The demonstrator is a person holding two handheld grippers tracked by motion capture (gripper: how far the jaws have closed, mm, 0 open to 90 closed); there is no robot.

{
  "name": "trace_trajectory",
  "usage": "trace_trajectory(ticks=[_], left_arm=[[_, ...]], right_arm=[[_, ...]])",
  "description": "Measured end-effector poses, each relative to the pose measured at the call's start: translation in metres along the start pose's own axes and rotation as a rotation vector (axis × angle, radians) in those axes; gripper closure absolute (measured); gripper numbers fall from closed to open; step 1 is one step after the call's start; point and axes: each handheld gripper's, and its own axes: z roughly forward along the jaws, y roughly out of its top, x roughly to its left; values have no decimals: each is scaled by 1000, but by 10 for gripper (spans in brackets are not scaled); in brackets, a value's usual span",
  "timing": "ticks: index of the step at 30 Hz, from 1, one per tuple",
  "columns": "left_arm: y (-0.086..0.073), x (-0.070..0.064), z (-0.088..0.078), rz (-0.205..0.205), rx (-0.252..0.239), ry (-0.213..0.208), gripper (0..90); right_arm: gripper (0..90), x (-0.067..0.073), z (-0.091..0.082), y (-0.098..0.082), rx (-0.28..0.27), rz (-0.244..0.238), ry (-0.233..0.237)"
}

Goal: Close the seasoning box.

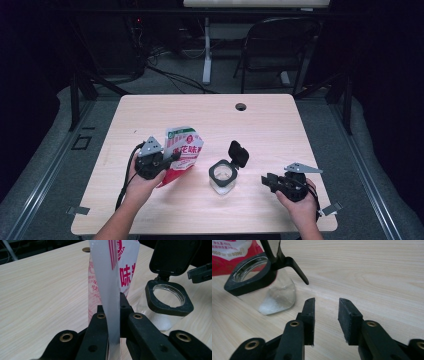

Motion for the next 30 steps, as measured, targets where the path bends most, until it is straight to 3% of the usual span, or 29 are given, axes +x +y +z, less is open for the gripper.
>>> trace_trajectory(ticks=[4,6,8,15,24,30], left_arm=[[-10,-1,-4,-15,-14,-19,900],[-15,-2,-5,-42,-29,-40,900],[-19,-4,-6,-42,-19,-45,900],[-27,-3,-5,-56,-23,-59,900],[-36,-9,3,-71,12,-82,900],[-41,-15,8,-70,35,-93,899]], right_arm=[[735,5,-6,5,-11,2,18],[778,9,-9,8,-4,-34,18],[811,16,-14,12,2,-58,28],[861,38,-26,26,-10,-93,100],[863,72,-24,41,-17,-176,182],[849,91,-10,51,-1,-214,237]])
